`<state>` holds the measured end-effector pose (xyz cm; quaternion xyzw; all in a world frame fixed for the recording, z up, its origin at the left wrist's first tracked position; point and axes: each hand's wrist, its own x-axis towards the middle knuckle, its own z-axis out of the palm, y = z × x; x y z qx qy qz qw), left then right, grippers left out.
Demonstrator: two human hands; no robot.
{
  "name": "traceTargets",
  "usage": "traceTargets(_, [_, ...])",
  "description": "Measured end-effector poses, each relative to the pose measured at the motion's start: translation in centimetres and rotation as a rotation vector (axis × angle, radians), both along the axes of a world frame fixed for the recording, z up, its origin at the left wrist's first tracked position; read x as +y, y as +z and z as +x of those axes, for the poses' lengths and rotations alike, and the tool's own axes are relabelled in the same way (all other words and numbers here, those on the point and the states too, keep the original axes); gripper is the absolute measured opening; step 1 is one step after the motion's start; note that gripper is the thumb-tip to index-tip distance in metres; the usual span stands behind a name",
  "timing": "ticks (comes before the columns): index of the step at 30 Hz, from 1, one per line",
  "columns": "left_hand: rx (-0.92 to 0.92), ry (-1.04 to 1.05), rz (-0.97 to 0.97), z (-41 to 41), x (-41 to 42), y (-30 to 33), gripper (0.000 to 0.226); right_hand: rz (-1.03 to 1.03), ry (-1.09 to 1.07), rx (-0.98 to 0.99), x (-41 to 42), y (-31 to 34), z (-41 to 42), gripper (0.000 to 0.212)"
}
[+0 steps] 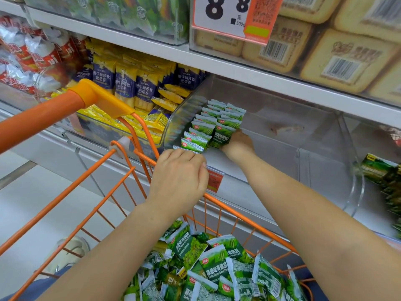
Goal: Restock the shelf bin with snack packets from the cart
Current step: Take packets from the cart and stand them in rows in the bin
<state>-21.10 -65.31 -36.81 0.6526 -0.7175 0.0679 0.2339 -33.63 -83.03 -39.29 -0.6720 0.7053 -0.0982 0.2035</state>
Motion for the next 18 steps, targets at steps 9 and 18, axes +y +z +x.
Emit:
traceTargets(9, [0.045, -0.091, 0.079, 0.5, 0.6, 1.0, 0.046, 0.083, 0.112, 0.038, 3.1, 4.3, -3.9, 0.026])
traceTargets(18, [0.021, -0.189, 0.21, -0.6, 5.0, 3.9, 0.037, -0.294, 0.42, -0.203, 14.7, 9.0, -4.4, 0.015])
